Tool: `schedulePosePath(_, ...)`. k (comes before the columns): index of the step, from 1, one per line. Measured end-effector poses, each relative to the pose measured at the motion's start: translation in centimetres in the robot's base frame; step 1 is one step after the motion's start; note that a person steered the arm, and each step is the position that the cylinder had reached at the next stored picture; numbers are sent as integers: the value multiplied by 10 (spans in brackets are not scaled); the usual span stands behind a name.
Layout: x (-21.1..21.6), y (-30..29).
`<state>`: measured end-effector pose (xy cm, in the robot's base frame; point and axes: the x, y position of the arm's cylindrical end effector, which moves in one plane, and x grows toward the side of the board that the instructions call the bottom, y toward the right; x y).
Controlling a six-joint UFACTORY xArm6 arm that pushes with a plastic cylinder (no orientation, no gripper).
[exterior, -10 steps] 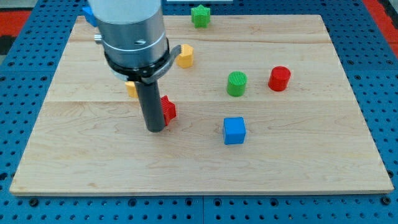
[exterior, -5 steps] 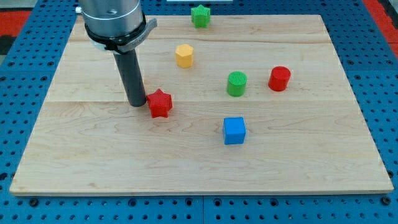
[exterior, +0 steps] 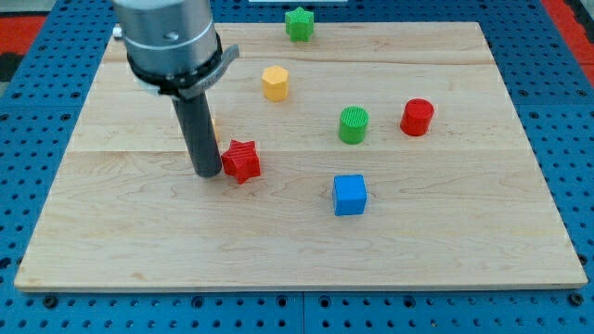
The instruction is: Push the red star closer to the yellow hexagon
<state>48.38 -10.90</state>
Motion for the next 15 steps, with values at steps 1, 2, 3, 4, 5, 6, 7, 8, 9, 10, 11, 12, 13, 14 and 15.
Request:
schedulePosePath(1,9,5)
schedulePosePath(2,0,11)
schedulePosePath(3,-37,12)
schedulePosePath(4,-65,12)
schedulePosePath(5,-62,12)
schedulePosePath(6,-36,12)
schedulePosePath(7,-14,27)
schedulePosePath(8,-2,70)
schedulePosePath(9,-3,93)
schedulePosePath(10,1,93)
schedulePosePath(11,12,92)
schedulePosePath(12,-16,88)
schedulePosePath(13,-28,80)
schedulePosePath(14,-52,79)
schedulePosePath(15,-66,79)
